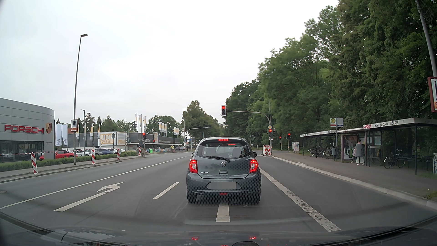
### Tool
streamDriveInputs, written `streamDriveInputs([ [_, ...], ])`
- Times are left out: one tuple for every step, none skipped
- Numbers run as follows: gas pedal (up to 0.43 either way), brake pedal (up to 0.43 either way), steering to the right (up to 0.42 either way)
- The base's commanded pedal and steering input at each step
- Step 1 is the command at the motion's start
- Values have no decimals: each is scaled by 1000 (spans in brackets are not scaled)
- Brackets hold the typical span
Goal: Follow the waypoints while adhering to traffic rules and regulations
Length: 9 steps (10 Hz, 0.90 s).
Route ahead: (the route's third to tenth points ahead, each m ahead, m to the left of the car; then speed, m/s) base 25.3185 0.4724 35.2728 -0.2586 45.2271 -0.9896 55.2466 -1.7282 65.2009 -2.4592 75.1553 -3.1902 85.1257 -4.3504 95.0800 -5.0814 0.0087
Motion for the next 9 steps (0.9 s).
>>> streamDriveInputs([
  [0, 0, -5],
  [0, 0, -5],
  [0, 0, -5],
  [0, 0, -5],
  [0, 0, -5],
  [0, 0, -5],
  [0, 0, -5],
  [0, 0, -5],
  [0, 0, -5],
])
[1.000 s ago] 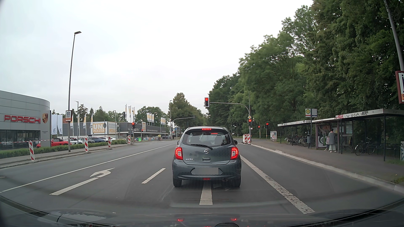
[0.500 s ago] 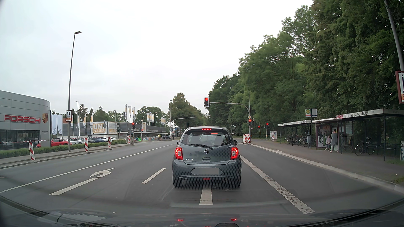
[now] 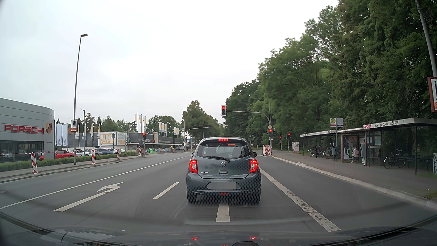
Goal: Follow the waypoints while adhering to traffic rules and regulations
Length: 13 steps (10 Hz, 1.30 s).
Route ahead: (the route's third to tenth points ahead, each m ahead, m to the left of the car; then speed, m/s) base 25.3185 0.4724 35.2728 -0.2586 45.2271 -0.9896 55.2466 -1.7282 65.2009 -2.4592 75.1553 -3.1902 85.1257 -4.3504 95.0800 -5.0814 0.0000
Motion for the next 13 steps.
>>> streamDriveInputs([
  [0, 0, -5],
  [0, 0, -5],
  [0, 0, -5],
  [0, 0, -5],
  [0, 0, -5],
  [0, 0, -5],
  [0, 0, -5],
  [0, 0, -5],
  [0, 0, -5],
  [0, 0, -5],
  [0, 0, -5],
  [0, 0, -5],
  [0, 0, -5],
])
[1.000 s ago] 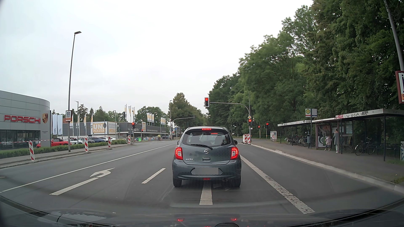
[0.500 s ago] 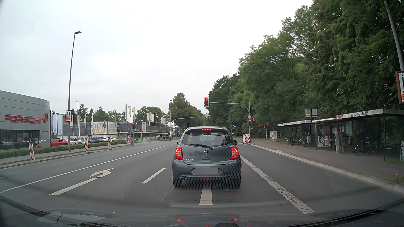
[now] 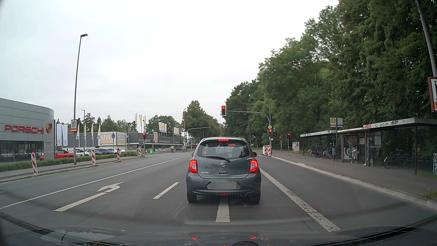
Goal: Follow the waypoints while adhering to traffic rules and regulations
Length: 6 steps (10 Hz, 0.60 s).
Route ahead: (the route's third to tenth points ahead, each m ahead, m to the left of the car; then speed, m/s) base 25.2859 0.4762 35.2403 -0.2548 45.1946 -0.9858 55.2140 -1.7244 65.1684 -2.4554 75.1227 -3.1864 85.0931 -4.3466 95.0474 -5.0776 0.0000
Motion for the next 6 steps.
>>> streamDriveInputs([
  [0, 0, -5],
  [0, 0, -5],
  [0, 0, -5],
  [0, 0, -5],
  [0, 0, -5],
  [0, 0, -5],
])
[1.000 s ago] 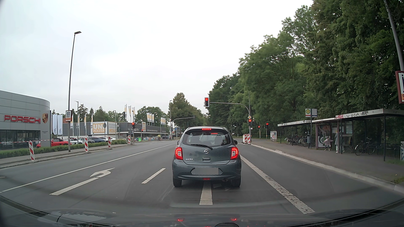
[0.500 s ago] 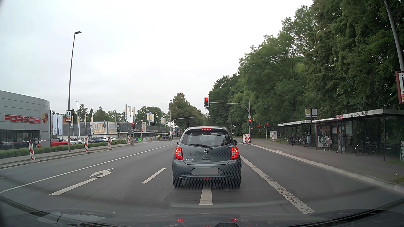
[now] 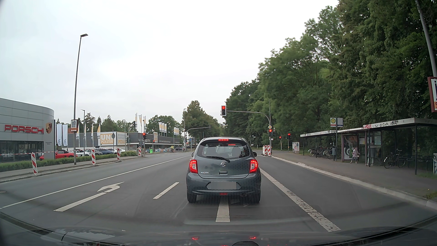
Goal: Follow the waypoints while adhering to traffic rules and regulations
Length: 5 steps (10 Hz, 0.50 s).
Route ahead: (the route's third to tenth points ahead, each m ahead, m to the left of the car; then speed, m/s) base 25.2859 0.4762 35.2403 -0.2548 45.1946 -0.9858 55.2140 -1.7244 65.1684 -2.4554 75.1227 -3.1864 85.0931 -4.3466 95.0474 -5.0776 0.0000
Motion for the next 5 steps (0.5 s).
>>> streamDriveInputs([
  [0, 0, -5],
  [0, 0, -5],
  [0, 0, -5],
  [0, 0, -5],
  [0, 0, -5],
])
